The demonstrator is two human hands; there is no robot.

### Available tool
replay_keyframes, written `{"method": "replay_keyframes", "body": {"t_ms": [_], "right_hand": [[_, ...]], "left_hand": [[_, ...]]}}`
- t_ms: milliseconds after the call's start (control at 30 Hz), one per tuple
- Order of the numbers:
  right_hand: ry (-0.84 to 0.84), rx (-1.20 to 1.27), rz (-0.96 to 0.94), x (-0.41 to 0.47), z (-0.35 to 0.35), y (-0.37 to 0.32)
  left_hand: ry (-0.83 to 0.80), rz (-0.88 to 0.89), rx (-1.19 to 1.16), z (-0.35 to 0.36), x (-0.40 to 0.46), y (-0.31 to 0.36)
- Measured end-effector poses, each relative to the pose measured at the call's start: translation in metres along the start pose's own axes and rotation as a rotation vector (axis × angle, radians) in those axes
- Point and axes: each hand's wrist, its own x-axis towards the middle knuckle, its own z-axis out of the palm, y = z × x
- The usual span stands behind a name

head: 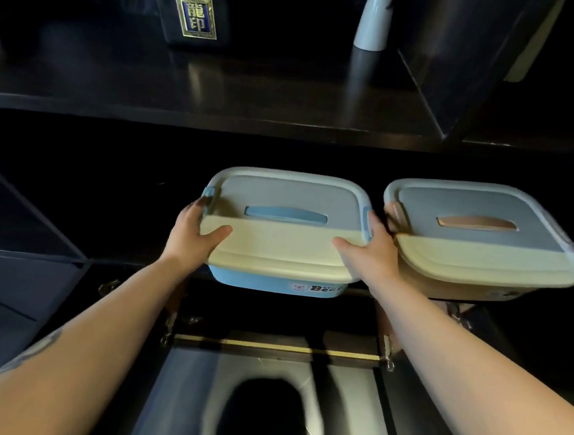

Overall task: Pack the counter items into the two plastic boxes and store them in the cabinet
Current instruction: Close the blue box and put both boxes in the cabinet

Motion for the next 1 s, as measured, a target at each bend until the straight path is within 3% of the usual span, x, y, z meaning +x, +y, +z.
{"method": "replay_keyframes", "body": {"t_ms": [267,567,767,1000], "right_hand": [[0.048,0.003,-0.106,-0.099,0.019,0.024],[0.038,0.036,-0.032,-0.201,0.093,0.062],[-0.064,-0.022,0.071,-0.204,0.148,0.114],[-0.106,-0.094,0.111,-0.142,0.224,0.205]], "left_hand": [[0.097,-0.096,-0.052,-0.035,-0.1,-0.023],[0.174,-0.224,-0.101,-0.077,-0.187,-0.109],[0.102,-0.299,-0.072,-0.06,-0.196,-0.176],[0.039,-0.348,-0.082,0.026,-0.148,-0.287]]}}
